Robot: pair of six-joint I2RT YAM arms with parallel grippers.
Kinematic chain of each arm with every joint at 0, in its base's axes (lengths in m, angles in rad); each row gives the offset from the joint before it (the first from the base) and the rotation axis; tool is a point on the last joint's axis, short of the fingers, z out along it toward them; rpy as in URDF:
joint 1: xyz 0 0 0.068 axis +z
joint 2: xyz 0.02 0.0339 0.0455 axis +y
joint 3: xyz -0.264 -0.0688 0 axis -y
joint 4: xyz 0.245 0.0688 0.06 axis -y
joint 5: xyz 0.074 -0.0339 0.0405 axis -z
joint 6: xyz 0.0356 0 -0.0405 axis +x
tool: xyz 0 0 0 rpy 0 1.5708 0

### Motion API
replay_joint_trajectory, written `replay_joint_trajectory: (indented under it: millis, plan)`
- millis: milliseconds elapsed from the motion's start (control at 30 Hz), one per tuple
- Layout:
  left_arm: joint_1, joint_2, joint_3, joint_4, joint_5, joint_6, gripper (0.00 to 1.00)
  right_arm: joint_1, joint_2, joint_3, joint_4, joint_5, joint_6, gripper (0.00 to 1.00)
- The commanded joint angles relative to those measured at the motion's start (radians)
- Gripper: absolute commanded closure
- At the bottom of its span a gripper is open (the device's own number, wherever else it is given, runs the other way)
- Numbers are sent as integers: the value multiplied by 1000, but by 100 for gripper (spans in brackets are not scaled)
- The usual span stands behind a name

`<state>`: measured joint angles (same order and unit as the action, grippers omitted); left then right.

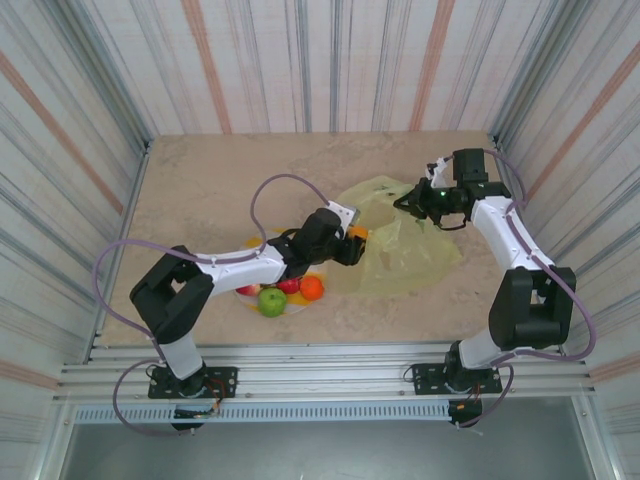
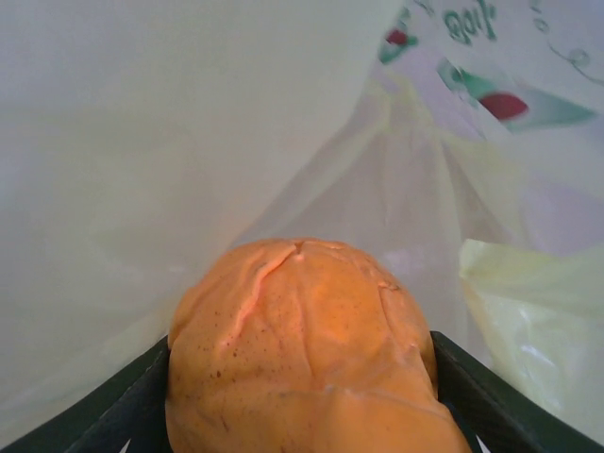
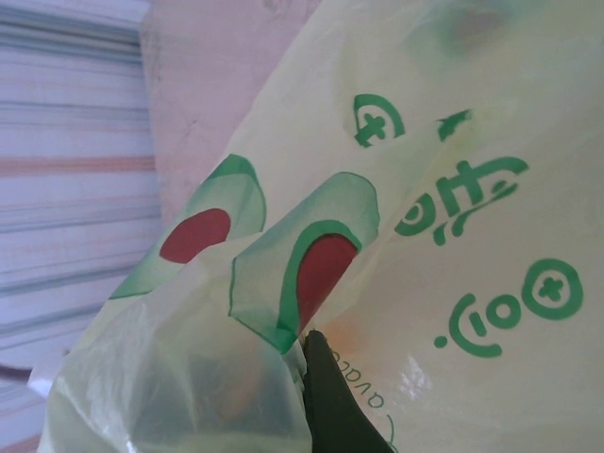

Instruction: Place the fruits into the plastic bag

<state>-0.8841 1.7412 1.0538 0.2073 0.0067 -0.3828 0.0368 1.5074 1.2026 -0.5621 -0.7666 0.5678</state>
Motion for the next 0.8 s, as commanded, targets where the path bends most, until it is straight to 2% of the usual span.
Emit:
replay_joint_trajectory:
  millis: [0, 233, 500, 767]
  plan:
    - [11, -5, -18, 38, -60, -56, 45, -4, -41, -24, 36, -81, 34, 100]
    - [23, 7, -1, 13, -87, -43, 41, -26, -82, -99, 225, -140, 207, 100]
    - [53, 81, 79, 70, -4, -99, 41, 26, -60, -150, 298, -137, 257, 100]
    - [38, 218, 199, 120, 37, -157, 38, 68, -29, -206, 474, -152, 395, 100]
